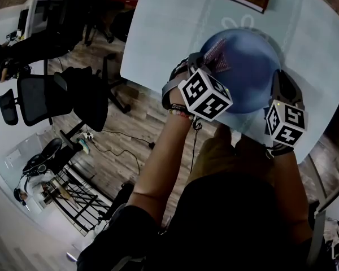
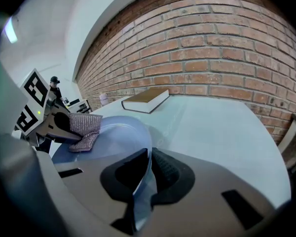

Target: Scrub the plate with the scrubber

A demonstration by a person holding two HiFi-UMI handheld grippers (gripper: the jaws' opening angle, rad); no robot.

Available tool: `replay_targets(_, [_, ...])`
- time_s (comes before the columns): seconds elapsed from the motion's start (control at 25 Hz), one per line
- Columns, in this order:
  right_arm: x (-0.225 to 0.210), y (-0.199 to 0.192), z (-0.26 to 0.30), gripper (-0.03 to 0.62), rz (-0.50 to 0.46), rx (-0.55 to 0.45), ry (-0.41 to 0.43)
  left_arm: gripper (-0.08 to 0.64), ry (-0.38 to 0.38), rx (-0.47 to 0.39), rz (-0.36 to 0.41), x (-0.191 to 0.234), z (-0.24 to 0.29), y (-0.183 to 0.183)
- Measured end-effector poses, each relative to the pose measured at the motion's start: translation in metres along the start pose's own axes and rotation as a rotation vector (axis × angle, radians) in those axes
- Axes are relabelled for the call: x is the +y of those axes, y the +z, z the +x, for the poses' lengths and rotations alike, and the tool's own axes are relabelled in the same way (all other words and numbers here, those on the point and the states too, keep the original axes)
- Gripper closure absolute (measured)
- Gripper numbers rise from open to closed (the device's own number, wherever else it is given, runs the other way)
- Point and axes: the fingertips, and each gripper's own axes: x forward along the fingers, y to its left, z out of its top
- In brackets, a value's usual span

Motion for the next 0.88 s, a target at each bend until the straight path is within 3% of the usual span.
replay_targets(0.24, [0.003,0.0,-0.002,0.543,-0.001,0.0,-0.006,0.486,-0.068,0.028,0.031,-0.019,-0.012,-0.012])
replay_targets(0.6, [0.001,0.002,-0.003,0.543,0.002,-0.002,-0.016,0.486,-0.322,0.032,0.119,-0.076,-0.024,-0.012])
replay_targets(0.88, [0.002,0.001,0.001,0.543,0.004,-0.001,-0.022,0.486,-0.357,0.017,0.186,-0.09,-0.02,-0.001])
